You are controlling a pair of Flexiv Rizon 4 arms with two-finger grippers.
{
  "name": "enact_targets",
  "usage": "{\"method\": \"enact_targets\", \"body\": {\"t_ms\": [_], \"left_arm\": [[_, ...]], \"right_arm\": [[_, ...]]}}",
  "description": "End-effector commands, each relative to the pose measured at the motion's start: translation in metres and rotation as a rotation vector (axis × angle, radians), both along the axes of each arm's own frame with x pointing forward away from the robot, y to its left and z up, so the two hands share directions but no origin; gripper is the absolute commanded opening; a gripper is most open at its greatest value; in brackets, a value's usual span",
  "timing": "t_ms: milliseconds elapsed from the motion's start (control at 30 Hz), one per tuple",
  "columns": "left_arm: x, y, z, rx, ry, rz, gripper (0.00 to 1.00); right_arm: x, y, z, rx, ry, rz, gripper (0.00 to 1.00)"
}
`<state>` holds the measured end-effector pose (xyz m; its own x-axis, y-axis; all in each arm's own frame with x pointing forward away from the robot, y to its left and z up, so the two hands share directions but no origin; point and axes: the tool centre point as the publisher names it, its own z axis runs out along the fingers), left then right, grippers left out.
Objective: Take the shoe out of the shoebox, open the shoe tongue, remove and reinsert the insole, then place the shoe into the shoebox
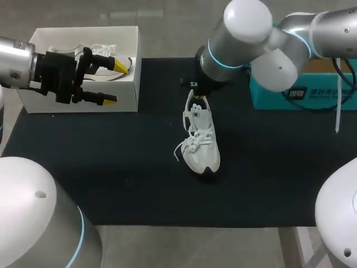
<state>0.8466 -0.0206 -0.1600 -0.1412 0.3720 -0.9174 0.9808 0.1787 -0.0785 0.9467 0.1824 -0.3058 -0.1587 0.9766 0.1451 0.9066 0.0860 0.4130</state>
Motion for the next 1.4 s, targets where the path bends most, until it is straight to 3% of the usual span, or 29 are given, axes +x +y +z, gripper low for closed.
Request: {"method": "enact_targets", "body": {"t_ms": [33, 300, 800, 1033, 1400], "left_arm": [[0.000, -0.001, 0.000, 0.004, 0.000, 0.000, 1.00], [0.000, -0.001, 0.000, 0.004, 0.000, 0.000, 1.00], [0.000, -0.001, 0.000, 0.004, 0.000, 0.000, 1.00], [0.000, -0.001, 0.000, 0.004, 0.000, 0.000, 1.00], [0.000, -0.001, 0.000, 0.004, 0.000, 0.000, 1.00]], "right_arm": [[0.013, 0.007, -0.009, -0.017, 0.011, -0.003, 0.00], [0.026, 0.008, -0.030, -0.041, 0.059, 0.006, 0.00], [0.032, 0.000, -0.078, -0.068, 0.201, -0.011, 0.00], [0.030, 0.000, -0.099, -0.074, 0.267, -0.019, 0.00], [0.021, 0.007, -0.116, -0.094, 0.333, -0.035, 0.00]]}}
